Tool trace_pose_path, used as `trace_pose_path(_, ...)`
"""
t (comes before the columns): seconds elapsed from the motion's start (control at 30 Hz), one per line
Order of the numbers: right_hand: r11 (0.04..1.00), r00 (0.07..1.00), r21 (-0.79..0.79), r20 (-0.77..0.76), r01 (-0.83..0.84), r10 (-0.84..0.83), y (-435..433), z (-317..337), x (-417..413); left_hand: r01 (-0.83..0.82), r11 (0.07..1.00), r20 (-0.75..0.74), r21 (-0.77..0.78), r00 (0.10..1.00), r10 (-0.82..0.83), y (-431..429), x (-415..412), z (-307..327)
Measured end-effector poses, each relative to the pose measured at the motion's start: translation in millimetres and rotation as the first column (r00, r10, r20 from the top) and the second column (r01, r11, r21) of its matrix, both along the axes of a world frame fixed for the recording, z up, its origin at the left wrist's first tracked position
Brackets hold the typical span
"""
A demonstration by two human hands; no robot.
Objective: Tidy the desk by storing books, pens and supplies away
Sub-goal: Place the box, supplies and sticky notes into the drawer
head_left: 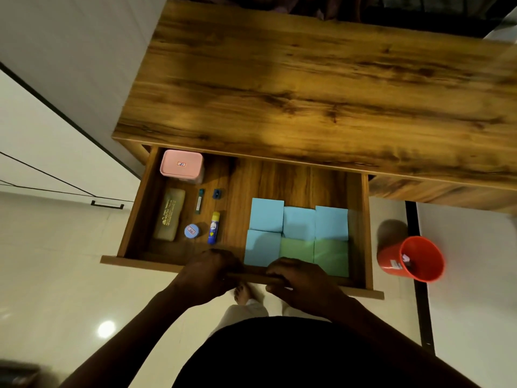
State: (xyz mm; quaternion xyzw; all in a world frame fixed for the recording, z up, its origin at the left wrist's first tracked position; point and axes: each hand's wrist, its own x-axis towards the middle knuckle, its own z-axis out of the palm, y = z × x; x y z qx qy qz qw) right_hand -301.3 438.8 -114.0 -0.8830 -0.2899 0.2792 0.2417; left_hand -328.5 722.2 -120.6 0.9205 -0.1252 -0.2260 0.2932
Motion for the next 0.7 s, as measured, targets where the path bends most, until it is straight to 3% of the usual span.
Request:
trace_pose_path(0.43,0.997,0.995,-0.05,0.089,0.057,-0.052,8,0,18,0.037,0.996,0.062,0.078,0.997,-0.042,-5,31,4)
trace_pose_path(0.7,0.991,0.956,-0.059,0.275,0.118,-0.097,13,-3,63,0.007,0.994,0.208,0.112,0.978,-0.031,-6,83,4)
